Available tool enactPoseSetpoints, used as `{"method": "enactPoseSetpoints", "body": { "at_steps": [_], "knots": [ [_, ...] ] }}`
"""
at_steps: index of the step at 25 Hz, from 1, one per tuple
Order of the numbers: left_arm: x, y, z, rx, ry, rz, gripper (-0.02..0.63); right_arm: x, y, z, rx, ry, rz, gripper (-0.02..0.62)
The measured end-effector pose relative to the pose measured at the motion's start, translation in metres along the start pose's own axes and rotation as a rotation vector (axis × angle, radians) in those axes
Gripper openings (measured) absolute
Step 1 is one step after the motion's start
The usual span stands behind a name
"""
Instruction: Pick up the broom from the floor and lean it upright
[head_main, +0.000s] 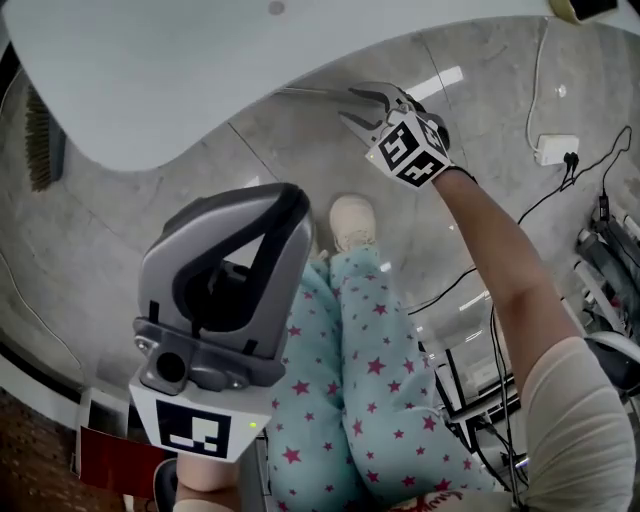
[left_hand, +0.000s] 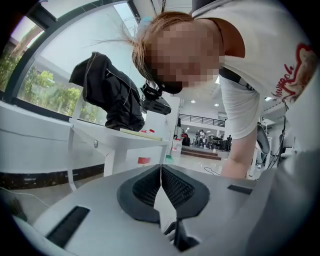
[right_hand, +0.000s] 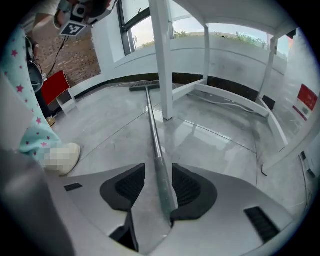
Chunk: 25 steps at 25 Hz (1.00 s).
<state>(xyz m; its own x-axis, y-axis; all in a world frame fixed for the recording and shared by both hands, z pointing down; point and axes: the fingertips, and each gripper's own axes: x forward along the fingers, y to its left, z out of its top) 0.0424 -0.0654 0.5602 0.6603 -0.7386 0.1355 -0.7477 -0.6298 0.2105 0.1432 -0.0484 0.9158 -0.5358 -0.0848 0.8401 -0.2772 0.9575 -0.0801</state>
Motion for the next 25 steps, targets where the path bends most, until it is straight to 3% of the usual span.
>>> {"method": "enactPoseSetpoints", "body": {
  "at_steps": [10, 18, 20, 25],
  "knots": [
    [0.014, -0.009, -0.033, -0.013, 0.03, -0.032, 0.021, 0.02, -0.002, -0.04, -0.036, 0.119, 0.009, 0.178],
    [0.033, -0.016, -0.078, 0.0, 0.094, -0.062, 0.021, 0.021, -0.007, -0.047, -0.003, 0.109, 0.01, 0.173],
    [0.036, -0.016, -0.084, 0.002, 0.111, -0.063, 0.021, 0.021, -0.003, -0.047, -0.035, 0.125, 0.019, 0.121],
    [0.041, -0.01, -0.08, 0.01, 0.128, -0.032, 0.021, 0.007, 0.023, -0.044, -0.152, 0.185, 0.024, 0.1]
  ]
}}
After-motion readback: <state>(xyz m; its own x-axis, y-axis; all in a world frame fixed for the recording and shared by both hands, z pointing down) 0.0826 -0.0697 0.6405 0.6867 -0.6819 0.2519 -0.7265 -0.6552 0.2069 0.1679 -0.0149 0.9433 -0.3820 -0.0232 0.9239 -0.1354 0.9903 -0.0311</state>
